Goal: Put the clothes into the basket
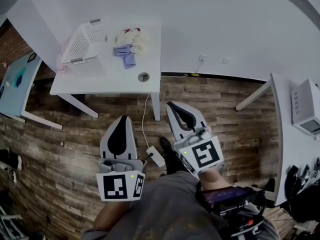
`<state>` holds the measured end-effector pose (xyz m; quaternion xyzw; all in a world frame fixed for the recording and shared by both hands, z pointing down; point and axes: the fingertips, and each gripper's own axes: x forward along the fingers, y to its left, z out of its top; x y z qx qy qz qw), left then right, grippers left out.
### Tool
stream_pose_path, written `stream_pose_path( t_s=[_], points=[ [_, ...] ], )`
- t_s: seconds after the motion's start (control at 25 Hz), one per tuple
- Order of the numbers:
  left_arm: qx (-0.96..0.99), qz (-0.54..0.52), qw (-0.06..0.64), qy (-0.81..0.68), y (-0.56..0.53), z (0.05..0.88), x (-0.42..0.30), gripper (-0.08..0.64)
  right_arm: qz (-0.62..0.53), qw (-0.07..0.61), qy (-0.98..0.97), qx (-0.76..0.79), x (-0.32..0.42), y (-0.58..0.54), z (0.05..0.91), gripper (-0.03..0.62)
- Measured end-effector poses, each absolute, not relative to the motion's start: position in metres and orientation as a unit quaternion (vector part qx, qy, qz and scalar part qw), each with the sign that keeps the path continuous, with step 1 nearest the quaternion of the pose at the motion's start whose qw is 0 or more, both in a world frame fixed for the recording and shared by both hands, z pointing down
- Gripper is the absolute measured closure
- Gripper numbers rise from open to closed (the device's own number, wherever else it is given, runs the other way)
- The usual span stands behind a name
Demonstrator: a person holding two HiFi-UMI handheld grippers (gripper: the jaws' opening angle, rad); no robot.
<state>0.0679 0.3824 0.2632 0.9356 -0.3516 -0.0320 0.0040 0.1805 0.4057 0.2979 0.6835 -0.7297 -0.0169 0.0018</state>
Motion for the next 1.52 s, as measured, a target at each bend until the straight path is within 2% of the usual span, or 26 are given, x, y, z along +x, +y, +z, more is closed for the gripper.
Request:
stream_pose_path(
  t_s=[0.84, 1.52],
  points=[
    [0.913, 0.014, 0.005, -0.407, 0.198, 0.265, 0.194, 0.552, 0.022, -0.013, -0.776, 0.631, 0.301, 0.199, 0.312, 0.584],
    [0.897, -0.007, -0.029, -0.442, 0.138, 0.245, 0.203, 0.552, -0.012, -0.021, -0.804, 0.595, 0.309, 0.114, 0.292, 0.584]
  ],
)
